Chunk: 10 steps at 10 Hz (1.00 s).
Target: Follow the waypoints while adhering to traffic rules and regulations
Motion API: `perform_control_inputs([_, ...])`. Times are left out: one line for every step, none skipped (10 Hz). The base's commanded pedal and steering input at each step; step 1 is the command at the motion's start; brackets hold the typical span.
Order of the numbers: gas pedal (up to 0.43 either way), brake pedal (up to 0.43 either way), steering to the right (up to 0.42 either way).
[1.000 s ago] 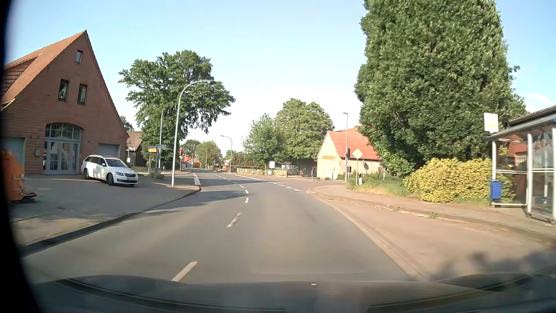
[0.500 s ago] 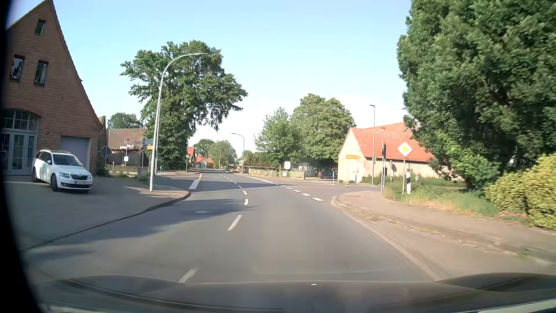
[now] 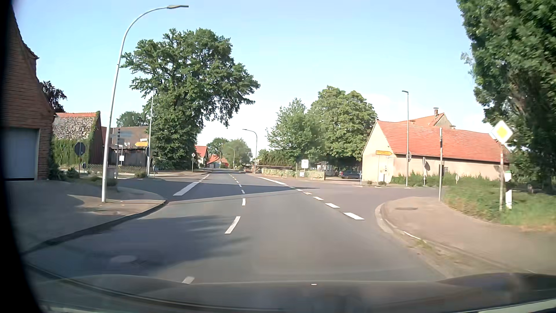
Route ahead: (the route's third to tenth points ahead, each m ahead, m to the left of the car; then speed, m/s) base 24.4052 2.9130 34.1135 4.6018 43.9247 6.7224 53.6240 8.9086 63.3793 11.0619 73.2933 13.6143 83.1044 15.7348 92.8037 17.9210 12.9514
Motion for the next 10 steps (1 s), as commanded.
perform_control_inputs([0.130,0.006,-0.033])
perform_control_inputs([0.130,0.006,-0.034])
perform_control_inputs([0.130,0.006,-0.035])
perform_control_inputs([0.138,0.006,-0.036])
perform_control_inputs([0.138,0.006,-0.036])
perform_control_inputs([0.138,0.006,-0.036])
perform_control_inputs([0.138,0.006,-0.036])
perform_control_inputs([0.138,0.006,-0.036])
perform_control_inputs([0.138,0.006,-0.036])
perform_control_inputs([0.138,0.006,-0.036])
